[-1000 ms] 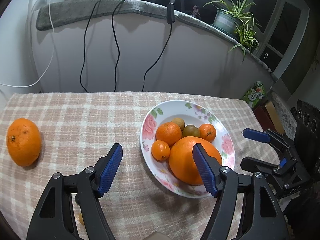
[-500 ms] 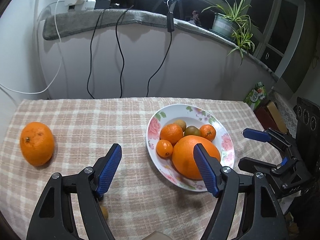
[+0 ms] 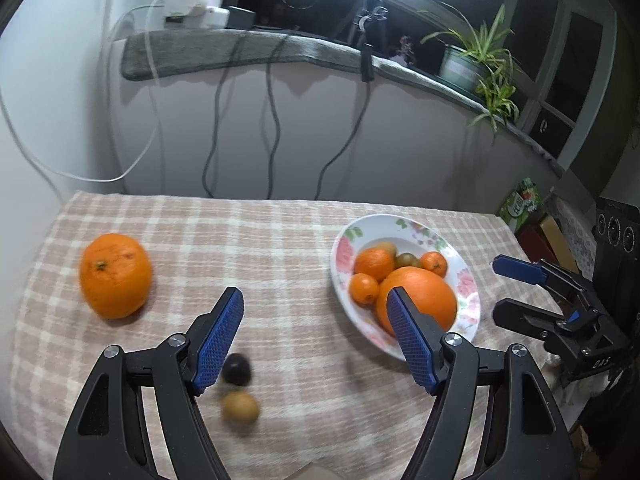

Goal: Organize fruits
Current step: 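Move both grippers back to the remaining brown kiwi and dark plum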

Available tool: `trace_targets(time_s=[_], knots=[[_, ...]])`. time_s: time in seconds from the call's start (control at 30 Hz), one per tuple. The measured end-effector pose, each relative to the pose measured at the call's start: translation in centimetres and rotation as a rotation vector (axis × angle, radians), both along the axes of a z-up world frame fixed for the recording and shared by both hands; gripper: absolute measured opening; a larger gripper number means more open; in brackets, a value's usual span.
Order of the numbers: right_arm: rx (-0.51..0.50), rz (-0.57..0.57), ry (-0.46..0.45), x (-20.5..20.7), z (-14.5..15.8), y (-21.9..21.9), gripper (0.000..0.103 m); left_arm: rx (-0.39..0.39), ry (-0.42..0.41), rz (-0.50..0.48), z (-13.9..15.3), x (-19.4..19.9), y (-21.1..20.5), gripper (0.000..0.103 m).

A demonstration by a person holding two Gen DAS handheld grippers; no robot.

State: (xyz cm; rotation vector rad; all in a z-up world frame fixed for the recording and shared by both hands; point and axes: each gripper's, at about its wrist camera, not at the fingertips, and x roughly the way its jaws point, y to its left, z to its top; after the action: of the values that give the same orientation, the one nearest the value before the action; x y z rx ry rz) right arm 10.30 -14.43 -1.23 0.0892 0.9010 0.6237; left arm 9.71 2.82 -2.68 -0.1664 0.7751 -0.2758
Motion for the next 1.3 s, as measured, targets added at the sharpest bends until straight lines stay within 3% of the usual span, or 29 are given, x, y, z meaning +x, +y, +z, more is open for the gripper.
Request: trace_targets(time_s=[0.3,0.57,0.87,1.07,1.13,1.3], knots=[[0.002,0.060,-0.011,-0.4,0.2,3.0,0.092,-0.017,0.013,0.096,-0.6,-1.1,4.8,0.074],[-0.009,0.166,-0.004,-1.3,0.0,6.7,0.092,-0.032,0.051,0.114,-2.4,-2.6,6.9,0.072],[0.046,0.222,0.085,0.3,-0.6,10.3,0.091,-0.002,0.073,0.085,-4.2,-5.0,5.8,0.056],[0.058,0.280,0.178,1.3,-1.8,14.3,0.075,-0.009,0.087,0.054,-5.0,-5.0,4.9,0.046],[0.058,0.295,0.222,1.6,-2.6,15.6,0.064,-0.013,0.090,0.046,-5.2,-5.0,4.8,0.041],[0.042,0.296,0.323,2.6,-4.9,17.7,0.053,-0.020,0.096,0.040,-5.5,-4.7,4.8,0.040]])
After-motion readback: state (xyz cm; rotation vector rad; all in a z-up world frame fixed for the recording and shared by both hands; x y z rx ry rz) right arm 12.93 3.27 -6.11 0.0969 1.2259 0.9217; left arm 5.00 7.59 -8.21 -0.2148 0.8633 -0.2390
